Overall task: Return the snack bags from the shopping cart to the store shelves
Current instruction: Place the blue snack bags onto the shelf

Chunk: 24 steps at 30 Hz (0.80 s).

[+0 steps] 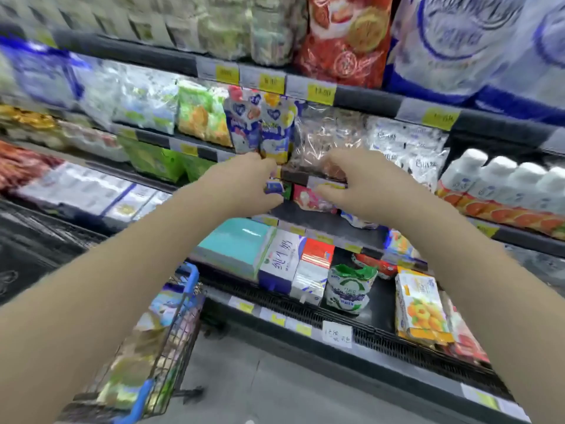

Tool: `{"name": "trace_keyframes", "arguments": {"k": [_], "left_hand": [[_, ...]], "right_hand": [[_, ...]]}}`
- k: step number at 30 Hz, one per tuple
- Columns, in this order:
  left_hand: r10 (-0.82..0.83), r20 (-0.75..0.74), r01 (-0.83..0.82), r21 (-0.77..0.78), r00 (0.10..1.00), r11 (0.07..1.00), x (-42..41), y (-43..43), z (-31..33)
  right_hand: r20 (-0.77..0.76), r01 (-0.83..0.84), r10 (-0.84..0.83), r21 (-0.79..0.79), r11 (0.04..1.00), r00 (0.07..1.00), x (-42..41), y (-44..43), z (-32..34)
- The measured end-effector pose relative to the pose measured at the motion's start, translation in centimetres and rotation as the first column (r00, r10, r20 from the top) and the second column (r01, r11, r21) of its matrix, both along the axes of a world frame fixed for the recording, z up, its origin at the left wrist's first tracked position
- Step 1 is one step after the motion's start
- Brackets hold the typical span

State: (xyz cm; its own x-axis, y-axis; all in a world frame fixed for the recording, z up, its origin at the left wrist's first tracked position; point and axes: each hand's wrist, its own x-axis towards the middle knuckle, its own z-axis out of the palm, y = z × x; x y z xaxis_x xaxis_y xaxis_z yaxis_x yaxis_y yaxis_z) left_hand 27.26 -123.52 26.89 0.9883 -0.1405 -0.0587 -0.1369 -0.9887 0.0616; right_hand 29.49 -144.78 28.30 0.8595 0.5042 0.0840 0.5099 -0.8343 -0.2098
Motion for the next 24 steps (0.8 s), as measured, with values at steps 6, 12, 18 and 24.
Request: {"name": "trace_keyframes", "arguments": {"k": [6,12,18,24], "left_hand": [[0.102,0.001,-0.101,-0.115,0.995,0.988,-5.8,3.9,0.4],[0.306,0.013,-0.297,-0.198,0.952,0.934,-11.6,7.4,-0.4],[0.555,-0.041,-0.543,-0.285,0.831,0.79,-20.4,12.7,-2.1],[0.749,-0.083,-0.745,-0.217,0.658,0.631,-31.7,19.5,-3.4]], "right_hand": [[-0.043,-0.073,0.081,0.162,0.984,0.996,-4.8,4.3,-0.3],[-0.097,-0.202,0.225,0.2,0.959,0.97,-7.2,8.9,-1.5],[-0.205,-0.314,0.359,0.223,0.923,0.91,-10.5,15.8,-3.7],[-0.304,-0.422,0.494,0.272,0.865,0.815,-17.1,23.7,-4.9]]}}
